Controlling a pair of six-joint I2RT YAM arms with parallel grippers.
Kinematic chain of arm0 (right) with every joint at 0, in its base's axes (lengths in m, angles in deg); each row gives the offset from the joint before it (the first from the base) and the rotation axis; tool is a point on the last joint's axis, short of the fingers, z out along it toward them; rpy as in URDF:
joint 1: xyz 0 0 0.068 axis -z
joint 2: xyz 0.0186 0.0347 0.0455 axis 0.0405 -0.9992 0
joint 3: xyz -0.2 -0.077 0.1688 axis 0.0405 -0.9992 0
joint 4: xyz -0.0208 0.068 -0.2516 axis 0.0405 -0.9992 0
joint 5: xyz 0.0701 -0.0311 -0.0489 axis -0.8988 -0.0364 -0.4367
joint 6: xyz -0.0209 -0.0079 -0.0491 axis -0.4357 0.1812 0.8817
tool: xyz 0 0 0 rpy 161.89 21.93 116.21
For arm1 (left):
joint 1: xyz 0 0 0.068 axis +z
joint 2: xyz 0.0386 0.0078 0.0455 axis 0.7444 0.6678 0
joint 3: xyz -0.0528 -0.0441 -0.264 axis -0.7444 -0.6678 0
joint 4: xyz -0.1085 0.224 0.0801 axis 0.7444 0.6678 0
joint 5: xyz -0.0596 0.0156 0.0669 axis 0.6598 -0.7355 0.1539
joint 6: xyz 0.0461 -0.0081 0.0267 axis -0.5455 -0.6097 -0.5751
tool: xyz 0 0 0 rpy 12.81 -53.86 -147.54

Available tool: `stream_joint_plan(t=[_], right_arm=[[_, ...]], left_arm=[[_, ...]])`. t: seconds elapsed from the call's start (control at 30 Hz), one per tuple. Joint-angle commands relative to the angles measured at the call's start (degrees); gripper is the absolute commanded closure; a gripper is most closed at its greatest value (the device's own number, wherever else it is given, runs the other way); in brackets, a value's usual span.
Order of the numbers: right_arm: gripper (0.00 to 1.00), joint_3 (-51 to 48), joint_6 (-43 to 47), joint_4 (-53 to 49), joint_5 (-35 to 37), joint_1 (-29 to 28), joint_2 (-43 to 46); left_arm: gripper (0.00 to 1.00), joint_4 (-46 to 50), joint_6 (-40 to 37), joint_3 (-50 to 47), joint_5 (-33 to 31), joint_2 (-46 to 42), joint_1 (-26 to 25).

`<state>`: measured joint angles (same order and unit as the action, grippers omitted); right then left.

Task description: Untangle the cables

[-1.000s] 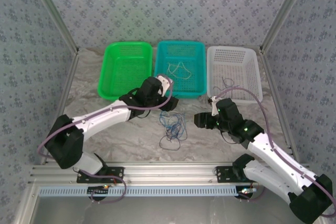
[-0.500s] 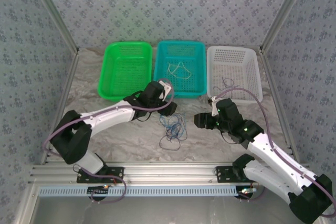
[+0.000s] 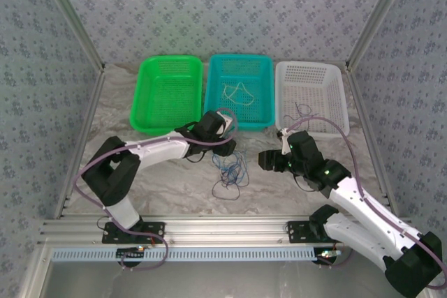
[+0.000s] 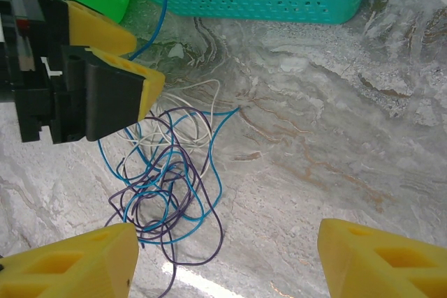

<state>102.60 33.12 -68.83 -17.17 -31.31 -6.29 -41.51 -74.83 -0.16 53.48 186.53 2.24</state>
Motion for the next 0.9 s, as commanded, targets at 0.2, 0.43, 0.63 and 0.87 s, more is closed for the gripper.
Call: stream_joint_plan(t=[0.2,0.43,0.63,0.87], right_arm=[[0.29,-0.4,-1.0,-1.0,0.9,0.3,0.6],[0.29,-2.7,-0.4,3.1,0.9,-0.5,-0.5],[0.29,-2.7,-0.4,4.7,0.9,-1.1,-3.5],[0.29,-2.8,-0.6,5.0,1.1,-1.3,-3.9]], left_arm=[[0.76,-6.3,1.5,-2.8,0.8,-5.1,-1.0],[0.86,-6.9,0.8,-5.3,1.7,-12.0,-3.3],[0.87,-7.4,1.2,-7.1,2.2,-14.3,-3.4],[0.57,0.7,2.2,-4.3,-3.2,-9.1,-3.4]])
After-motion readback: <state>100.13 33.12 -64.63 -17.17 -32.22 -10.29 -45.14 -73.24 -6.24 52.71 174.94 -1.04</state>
